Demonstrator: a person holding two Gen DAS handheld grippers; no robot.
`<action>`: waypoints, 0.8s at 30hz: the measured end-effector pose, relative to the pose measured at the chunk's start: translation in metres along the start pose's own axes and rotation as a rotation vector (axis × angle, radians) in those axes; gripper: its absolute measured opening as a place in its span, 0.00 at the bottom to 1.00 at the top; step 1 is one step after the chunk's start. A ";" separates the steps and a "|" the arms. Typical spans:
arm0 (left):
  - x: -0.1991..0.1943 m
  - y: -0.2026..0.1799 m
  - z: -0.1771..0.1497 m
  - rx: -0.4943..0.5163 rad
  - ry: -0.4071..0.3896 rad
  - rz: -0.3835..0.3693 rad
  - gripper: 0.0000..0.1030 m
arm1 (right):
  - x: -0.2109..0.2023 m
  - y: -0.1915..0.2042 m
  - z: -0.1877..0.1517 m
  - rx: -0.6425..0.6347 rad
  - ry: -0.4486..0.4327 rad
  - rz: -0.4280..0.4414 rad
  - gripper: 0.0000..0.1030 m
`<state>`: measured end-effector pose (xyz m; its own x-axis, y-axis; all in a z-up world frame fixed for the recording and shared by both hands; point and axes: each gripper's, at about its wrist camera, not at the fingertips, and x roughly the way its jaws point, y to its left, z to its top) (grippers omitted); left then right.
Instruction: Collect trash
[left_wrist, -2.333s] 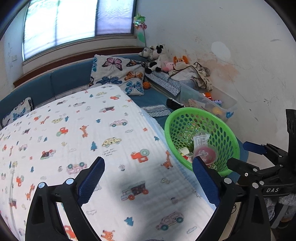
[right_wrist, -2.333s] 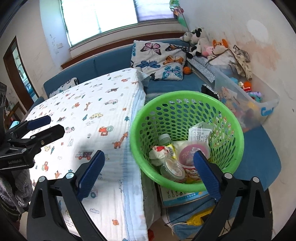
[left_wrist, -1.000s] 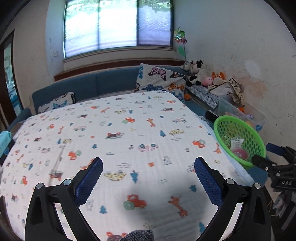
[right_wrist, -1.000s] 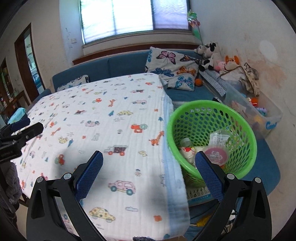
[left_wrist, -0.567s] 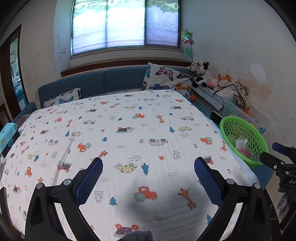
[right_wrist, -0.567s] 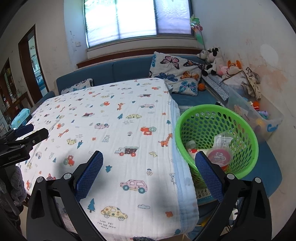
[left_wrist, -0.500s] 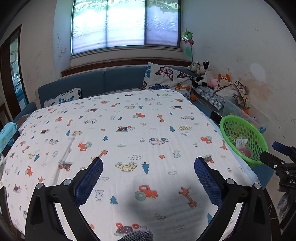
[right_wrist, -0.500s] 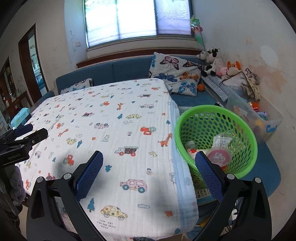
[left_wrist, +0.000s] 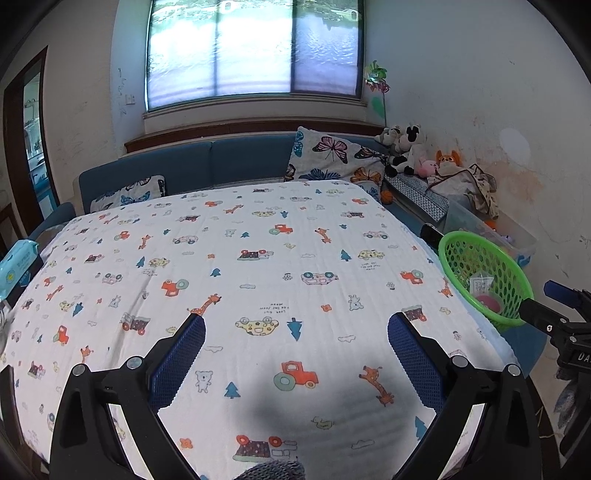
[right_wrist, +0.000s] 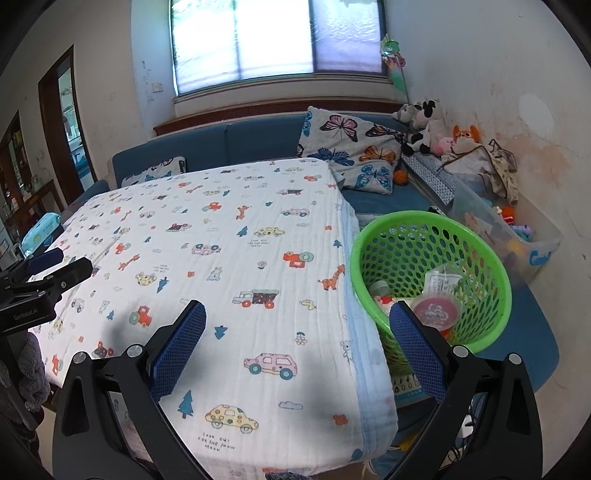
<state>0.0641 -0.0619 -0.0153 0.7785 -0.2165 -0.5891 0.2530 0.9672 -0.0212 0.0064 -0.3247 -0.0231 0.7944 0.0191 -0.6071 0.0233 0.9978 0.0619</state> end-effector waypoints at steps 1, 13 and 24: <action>0.000 0.000 0.000 0.000 0.000 0.001 0.93 | -0.001 0.000 0.000 0.001 -0.002 -0.001 0.96; -0.004 0.001 -0.003 -0.002 -0.002 0.000 0.93 | -0.005 0.002 0.000 0.002 -0.003 0.008 0.96; -0.006 0.002 -0.005 -0.005 -0.001 -0.002 0.93 | -0.006 0.004 0.000 0.001 -0.003 0.012 0.96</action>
<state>0.0572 -0.0583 -0.0159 0.7785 -0.2190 -0.5882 0.2522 0.9673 -0.0264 0.0013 -0.3207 -0.0195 0.7966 0.0312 -0.6037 0.0139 0.9975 0.0700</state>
